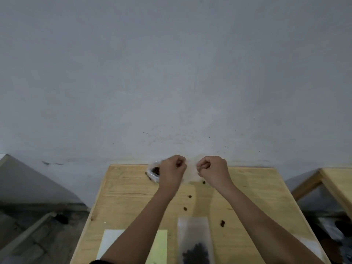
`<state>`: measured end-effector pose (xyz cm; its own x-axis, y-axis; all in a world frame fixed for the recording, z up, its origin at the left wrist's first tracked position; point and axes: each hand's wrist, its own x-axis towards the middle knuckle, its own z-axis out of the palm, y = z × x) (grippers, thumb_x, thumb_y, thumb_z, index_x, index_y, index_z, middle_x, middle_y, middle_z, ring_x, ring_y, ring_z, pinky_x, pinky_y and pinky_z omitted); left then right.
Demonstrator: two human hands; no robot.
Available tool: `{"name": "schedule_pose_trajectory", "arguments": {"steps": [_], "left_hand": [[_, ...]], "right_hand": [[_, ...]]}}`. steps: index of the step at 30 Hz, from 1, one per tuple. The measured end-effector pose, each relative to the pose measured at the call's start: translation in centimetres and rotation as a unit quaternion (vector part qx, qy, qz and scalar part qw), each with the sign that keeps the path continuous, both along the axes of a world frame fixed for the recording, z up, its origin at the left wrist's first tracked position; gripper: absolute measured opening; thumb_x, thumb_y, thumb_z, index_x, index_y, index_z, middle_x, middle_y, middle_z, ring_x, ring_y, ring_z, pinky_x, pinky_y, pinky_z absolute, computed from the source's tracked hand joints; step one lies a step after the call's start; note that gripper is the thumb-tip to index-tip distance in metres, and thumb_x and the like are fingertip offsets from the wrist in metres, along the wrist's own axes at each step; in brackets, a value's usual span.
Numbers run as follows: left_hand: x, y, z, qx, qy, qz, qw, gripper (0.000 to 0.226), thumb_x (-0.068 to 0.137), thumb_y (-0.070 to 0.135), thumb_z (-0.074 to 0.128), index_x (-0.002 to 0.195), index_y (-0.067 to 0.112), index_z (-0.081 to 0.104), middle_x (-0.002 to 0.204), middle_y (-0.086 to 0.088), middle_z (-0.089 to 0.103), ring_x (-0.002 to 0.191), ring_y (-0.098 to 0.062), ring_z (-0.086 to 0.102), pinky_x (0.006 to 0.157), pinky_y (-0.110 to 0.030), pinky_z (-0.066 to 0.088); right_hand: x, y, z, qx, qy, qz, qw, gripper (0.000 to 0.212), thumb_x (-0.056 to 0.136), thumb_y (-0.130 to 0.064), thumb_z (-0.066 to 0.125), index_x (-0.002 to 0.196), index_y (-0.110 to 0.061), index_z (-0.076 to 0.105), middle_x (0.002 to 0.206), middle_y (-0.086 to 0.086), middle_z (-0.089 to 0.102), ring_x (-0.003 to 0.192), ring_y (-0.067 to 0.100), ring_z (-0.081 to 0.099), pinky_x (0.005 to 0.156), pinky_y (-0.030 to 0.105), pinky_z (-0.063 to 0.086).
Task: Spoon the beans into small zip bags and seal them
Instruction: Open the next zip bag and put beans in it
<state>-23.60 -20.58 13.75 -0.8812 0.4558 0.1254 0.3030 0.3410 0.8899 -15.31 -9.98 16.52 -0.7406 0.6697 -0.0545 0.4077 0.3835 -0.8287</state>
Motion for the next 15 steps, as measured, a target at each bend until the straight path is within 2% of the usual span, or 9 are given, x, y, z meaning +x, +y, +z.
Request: {"name": "schedule_pose_trajectory", "arguments": {"steps": [2, 5, 8, 10, 12, 13, 15], "left_hand": [[-2.7, -1.5, 0.4, -0.004, -0.017, 0.006, 1.000, 0.016, 0.080, -0.002, 0.062, 0.092, 0.003, 0.072, 0.085, -0.010, 0.072, 0.079, -0.016, 0.066, 0.075, -0.029, 0.055], [-4.5, -3.5, 1.2, 0.022, -0.006, -0.073, 0.997, 0.011, 0.083, 0.004, 0.065, 0.092, 0.006, 0.071, 0.084, -0.004, 0.071, 0.079, -0.011, 0.066, 0.074, -0.026, 0.054], [-5.0, -5.3, 2.0, 0.056, -0.024, -0.152, 0.987, 0.018, 0.089, 0.017, 0.062, 0.106, 0.011, 0.067, 0.100, 0.003, 0.069, 0.094, -0.002, 0.064, 0.082, -0.020, 0.051], [-5.6, -6.3, 2.4, 0.047, -0.033, -0.194, 0.979, 0.048, 0.085, 0.035, 0.067, 0.128, 0.020, 0.055, 0.128, 0.008, 0.058, 0.116, 0.001, 0.052, 0.099, -0.021, 0.044], [-6.2, -7.3, 2.8, -0.003, -0.028, -0.234, 0.972, 0.091, 0.070, 0.054, 0.074, 0.145, 0.033, 0.028, 0.150, 0.017, 0.028, 0.135, 0.002, 0.029, 0.108, -0.021, 0.029], [-6.4, -7.7, 3.0, -0.034, -0.016, -0.257, 0.966, 0.108, 0.063, 0.057, 0.077, 0.148, 0.035, 0.014, 0.154, 0.021, 0.013, 0.139, 0.004, 0.015, 0.110, -0.022, 0.022], [-6.7, -8.2, 3.1, -0.084, 0.043, -0.287, 0.953, 0.130, 0.056, 0.056, 0.081, 0.149, 0.031, -0.007, 0.153, 0.024, -0.012, 0.140, 0.007, -0.009, 0.114, -0.026, 0.010]], "right_hand": [[-1.2, -0.8, 0.2, -0.016, -0.017, 0.014, 1.000, 0.032, 0.077, 0.009, 0.055, 0.060, -0.017, 0.065, 0.064, 0.001, 0.066, 0.065, 0.020, 0.067, 0.067, 0.029, 0.059], [-3.4, -1.4, 1.5, -0.054, -0.007, 0.007, 0.999, 0.020, 0.078, 0.005, 0.054, 0.069, -0.005, 0.068, 0.072, 0.009, 0.069, 0.064, 0.020, 0.069, 0.065, 0.029, 0.060], [-5.6, -2.1, 3.6, -0.091, 0.003, 0.047, 0.995, 0.008, 0.079, 0.003, 0.060, 0.079, 0.004, 0.068, 0.072, 0.013, 0.070, 0.065, 0.020, 0.069, 0.064, 0.025, 0.059], [-6.7, -2.6, 4.7, -0.092, 0.001, 0.082, 0.992, 0.008, 0.080, 0.002, 0.060, 0.080, 0.004, 0.067, 0.072, 0.012, 0.069, 0.067, 0.021, 0.069, 0.064, 0.023, 0.058], [-7.3, -2.9, 5.7, -0.087, 0.000, 0.105, 0.991, 0.009, 0.080, 0.002, 0.059, 0.080, 0.002, 0.068, 0.069, 0.012, 0.068, 0.065, 0.021, 0.068, 0.067, 0.026, 0.058], [-7.5, -3.1, 6.2, -0.091, 0.001, 0.115, 0.989, 0.009, 0.080, 0.002, 0.058, 0.079, 0.002, 0.067, 0.068, 0.011, 0.067, 0.064, 0.021, 0.067, 0.069, 0.028, 0.059], [-7.8, -3.5, 6.8, -0.103, 0.002, 0.139, 0.985, 0.009, 0.079, 0.004, 0.059, 0.078, 0.000, 0.067, 0.064, 0.008, 0.066, 0.060, 0.017, 0.065, 0.069, 0.028, 0.058]]}}
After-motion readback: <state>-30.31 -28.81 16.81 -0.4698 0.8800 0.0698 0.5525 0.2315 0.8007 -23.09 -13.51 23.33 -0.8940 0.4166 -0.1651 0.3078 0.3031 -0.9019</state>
